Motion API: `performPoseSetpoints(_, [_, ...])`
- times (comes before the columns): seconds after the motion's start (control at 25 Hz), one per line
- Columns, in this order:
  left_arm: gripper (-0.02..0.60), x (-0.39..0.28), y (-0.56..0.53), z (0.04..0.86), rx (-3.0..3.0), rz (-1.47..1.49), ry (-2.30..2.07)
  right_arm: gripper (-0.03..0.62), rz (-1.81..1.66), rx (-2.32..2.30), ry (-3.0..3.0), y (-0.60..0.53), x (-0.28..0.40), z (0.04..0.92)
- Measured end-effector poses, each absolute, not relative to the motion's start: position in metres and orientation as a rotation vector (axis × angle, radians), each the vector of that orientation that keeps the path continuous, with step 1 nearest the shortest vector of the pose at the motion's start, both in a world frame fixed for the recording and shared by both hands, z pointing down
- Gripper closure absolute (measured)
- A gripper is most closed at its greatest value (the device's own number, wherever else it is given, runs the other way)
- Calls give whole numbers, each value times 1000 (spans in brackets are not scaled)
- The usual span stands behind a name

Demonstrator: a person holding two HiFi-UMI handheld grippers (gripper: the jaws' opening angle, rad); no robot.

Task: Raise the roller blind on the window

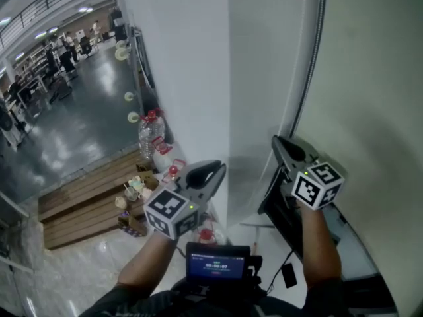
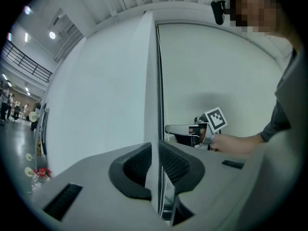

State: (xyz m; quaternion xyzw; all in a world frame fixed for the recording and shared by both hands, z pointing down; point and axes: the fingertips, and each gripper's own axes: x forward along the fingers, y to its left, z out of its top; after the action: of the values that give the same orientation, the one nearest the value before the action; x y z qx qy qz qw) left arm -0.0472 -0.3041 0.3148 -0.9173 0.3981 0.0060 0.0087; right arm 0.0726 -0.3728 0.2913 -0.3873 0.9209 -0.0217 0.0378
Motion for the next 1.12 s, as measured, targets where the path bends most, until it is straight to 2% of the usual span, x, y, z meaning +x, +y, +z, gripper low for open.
performPoseSetpoints(0.44, [537, -5, -272, 317, -2947, 95, 1080, 580, -72, -1199, 2826, -310, 94, 302])
performPoseSetpoints(1.12, [538, 40, -270, 280, -2946, 124, 869, 579, -51, -1199, 2854, -279, 78, 310])
